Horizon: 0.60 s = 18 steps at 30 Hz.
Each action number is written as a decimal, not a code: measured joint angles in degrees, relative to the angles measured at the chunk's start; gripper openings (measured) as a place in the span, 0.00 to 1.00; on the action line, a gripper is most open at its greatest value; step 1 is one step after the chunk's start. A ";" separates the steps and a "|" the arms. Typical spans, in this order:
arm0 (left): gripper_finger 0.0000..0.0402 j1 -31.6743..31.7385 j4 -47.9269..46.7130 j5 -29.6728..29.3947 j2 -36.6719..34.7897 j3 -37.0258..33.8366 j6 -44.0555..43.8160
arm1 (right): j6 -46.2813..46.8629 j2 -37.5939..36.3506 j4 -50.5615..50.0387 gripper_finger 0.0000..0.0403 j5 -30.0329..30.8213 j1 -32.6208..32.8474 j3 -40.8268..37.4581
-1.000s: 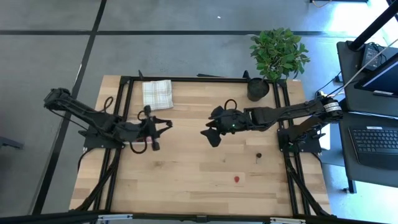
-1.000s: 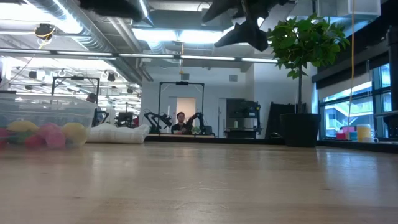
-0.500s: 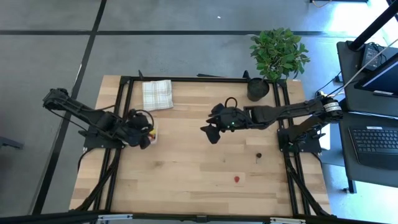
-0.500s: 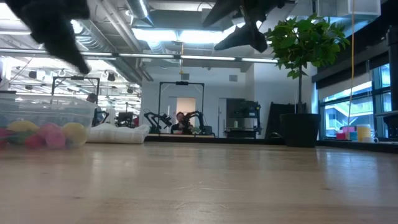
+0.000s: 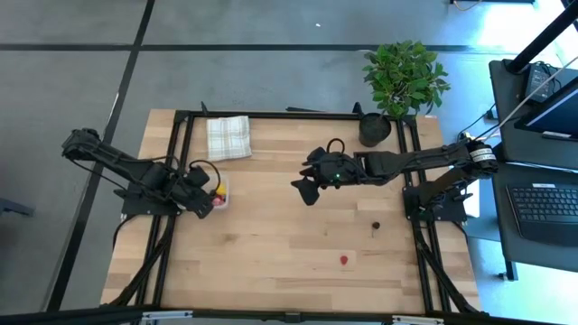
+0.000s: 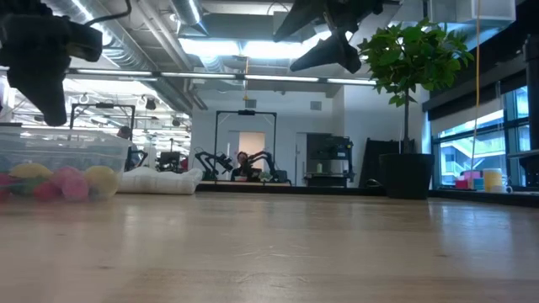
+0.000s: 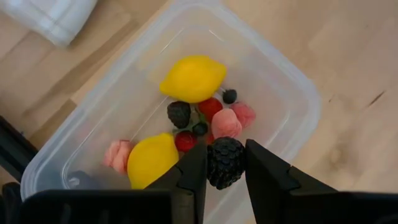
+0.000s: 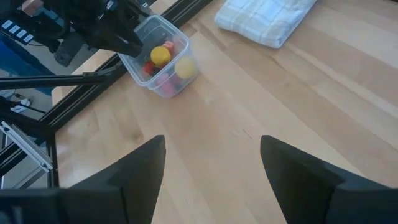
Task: Pick and placing Produce into tupperware
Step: Put the black berry into the transparent bin
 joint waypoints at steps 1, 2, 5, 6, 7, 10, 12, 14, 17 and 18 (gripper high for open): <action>0.19 0.00 0.00 0.06 0.14 0.00 -0.22 | 0.00 0.00 0.00 0.65 0.00 0.00 0.00; 0.19 0.00 -0.01 0.12 0.14 0.00 -0.37 | 0.00 0.00 0.00 0.65 0.00 0.00 0.00; 0.20 0.00 0.00 0.14 1.10 0.00 -1.31 | -0.02 0.00 0.00 0.65 0.00 0.02 0.00; 0.21 0.00 -0.03 0.17 1.55 0.00 -1.62 | -0.02 0.00 0.00 0.65 0.00 0.02 0.00; 0.23 0.00 -0.04 0.15 2.03 0.00 -1.84 | -0.02 0.00 0.00 0.65 0.00 0.02 0.00; 0.24 0.00 -0.01 0.16 4.13 0.00 -2.91 | -0.02 0.00 0.00 0.65 0.00 0.02 0.00; 0.23 0.00 0.11 0.04 5.63 0.00 -3.69 | -0.02 0.00 0.02 0.65 0.00 0.02 0.00; 0.21 0.00 0.26 -0.09 7.12 0.00 -4.90 | -0.02 0.00 0.00 0.65 0.00 0.02 0.00; 0.20 0.00 0.31 -0.88 9.07 0.00 -6.89 | -0.04 0.00 0.00 0.65 0.00 0.02 0.02; 0.20 0.00 0.42 -1.08 9.74 0.00 -7.53 | -0.04 0.00 0.00 0.65 0.00 0.02 0.02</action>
